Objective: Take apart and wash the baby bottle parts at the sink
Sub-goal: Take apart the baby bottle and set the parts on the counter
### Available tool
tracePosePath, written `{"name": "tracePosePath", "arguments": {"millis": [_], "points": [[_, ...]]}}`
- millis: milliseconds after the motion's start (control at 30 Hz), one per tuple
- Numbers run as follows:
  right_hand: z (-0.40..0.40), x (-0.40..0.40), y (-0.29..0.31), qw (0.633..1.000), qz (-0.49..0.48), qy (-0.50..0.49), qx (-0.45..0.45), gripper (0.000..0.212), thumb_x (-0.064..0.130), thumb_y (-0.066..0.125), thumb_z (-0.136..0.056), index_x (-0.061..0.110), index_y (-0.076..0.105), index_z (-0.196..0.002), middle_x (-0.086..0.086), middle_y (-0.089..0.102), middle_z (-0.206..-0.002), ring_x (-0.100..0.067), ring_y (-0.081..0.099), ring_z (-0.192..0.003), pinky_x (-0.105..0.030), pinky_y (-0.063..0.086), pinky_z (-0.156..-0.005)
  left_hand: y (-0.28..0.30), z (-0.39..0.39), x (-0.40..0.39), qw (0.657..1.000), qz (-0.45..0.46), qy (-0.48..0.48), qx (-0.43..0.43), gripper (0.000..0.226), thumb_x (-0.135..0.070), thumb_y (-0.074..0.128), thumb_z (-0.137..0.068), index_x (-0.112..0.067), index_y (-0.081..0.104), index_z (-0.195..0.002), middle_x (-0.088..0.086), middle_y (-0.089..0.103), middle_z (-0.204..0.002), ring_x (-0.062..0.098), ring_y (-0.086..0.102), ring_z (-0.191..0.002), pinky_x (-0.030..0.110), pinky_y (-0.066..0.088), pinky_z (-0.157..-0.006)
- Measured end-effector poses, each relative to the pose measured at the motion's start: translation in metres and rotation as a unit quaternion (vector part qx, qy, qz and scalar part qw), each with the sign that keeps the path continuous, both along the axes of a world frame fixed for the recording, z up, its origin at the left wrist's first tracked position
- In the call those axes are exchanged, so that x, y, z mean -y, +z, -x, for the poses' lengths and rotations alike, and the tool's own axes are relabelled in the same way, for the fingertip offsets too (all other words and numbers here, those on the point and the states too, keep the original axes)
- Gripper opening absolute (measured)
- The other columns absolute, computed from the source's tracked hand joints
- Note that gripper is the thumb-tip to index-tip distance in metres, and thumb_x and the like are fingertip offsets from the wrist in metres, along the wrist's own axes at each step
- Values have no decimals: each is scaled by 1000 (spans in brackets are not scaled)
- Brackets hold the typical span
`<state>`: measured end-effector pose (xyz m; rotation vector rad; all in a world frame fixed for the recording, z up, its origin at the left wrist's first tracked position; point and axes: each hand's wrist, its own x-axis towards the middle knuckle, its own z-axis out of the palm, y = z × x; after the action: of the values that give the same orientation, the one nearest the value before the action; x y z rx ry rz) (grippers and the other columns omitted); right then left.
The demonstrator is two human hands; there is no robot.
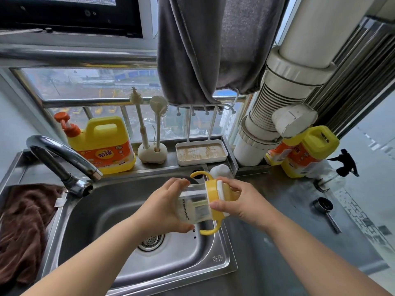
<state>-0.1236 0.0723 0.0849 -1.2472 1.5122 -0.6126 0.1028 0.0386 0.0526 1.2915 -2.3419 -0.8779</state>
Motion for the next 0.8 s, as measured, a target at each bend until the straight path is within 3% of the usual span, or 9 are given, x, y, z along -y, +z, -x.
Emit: {"name": "tracePosePath", "arguments": {"millis": [100,233,333,467,600,800], "points": [[1,-3,-1,1000,1,-2,-9,82,55,85,-46,45,54,-121,8,58,-121,-13,56,-112,-40,50,-97,5,0,0,1000,4,-7,6,104,-45,86,-54,-21,35,-142,-22,33,-124,-5,38,-108,-6,25,-81],[1,-5,-2,1000,4,-2,-6,76,45,87,-55,45,53,-123,9,55,-121,-13,54,-112,-41,50,-97,6,0,1,1000,3,-12,8,105,-45,87,-54,-20,36,-142,-17,40,-130,-7,38,-108,-9,25,-79],[2,-7,-3,1000,5,4,-7,82,48,87,-53,45,52,-126,9,54,-123,-14,53,-114,-42,50,-98,4,0,1,1000,-5,-15,8,105,-44,87,-54,-19,36,-142,-14,41,-133,-7,38,-109,-8,24,-82],[3,-7,-3,1000,10,8,-13,75,41,88,-57,45,54,-123,10,55,-122,-12,53,-113,-41,50,-98,5,1,2,999,-18,-23,16,105,-45,86,-55,-20,35,-143,-11,42,-136,-1,41,-117,6,30,-94],[5,-5,0,999,21,27,-20,67,39,87,-59,50,54,-117,13,55,-119,-8,53,-110,-35,49,-97,7,1,6,998,-44,-31,20,104,-45,86,-55,-22,36,-142,-14,43,-133,-2,41,-115,10,33,-97],[11,-4,6,995,37,76,-52,69,36,87,-61,56,52,-117,16,51,-120,-7,51,-108,-29,50,-92,4,1,15,989,-144,-42,0,97,-40,89,-52,-27,41,-135,-22,50,-123,-1,50,-113,21,43,-100]]}}
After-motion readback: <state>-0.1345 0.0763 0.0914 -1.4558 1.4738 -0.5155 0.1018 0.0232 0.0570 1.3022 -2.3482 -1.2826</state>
